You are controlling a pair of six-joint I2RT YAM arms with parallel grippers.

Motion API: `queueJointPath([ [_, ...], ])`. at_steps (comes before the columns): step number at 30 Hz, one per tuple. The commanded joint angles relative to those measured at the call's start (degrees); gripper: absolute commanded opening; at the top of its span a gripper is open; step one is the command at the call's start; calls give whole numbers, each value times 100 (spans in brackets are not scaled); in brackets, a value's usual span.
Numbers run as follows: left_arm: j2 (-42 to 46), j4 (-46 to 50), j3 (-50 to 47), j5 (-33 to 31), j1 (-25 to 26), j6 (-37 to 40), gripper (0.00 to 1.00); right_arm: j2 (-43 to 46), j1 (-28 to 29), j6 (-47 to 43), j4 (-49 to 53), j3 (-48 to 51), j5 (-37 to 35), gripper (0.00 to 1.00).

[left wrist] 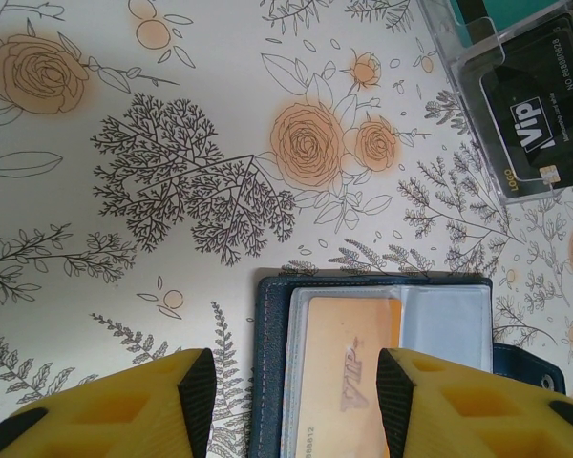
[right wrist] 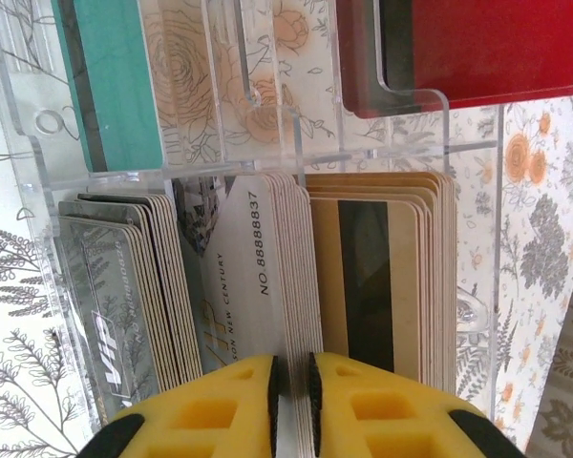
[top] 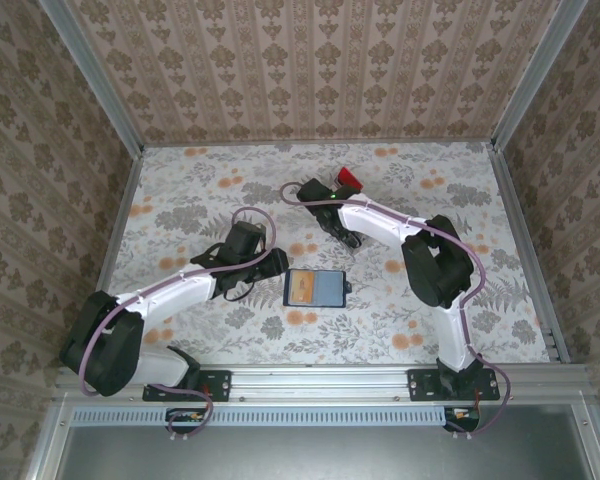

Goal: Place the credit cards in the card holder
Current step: Pick up the credit card from the storage box.

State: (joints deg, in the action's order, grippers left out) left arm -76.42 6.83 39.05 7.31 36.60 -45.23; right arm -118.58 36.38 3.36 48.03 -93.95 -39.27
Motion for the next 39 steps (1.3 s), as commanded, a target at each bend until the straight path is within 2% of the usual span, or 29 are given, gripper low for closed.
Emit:
queueJointPath([
  [1,75,2,-56,53,-56,6,51,227,-26,-124,-36,118,-292,17],
  [3,75,3,-60,52,-56,2,51,275,-26,-133,-37,122,-266,10],
  [16,22,-17,-55,69,-56,-7,51,495,-66,-185,12,70,-31,5],
  [25,-84,-69,30,157,-56,-29,51,664,-266,239,421,-122,1373,0],
  [39,-187,-41,190,254,-56,-8,51,1104,-652,698,391,17,2620,0],
])
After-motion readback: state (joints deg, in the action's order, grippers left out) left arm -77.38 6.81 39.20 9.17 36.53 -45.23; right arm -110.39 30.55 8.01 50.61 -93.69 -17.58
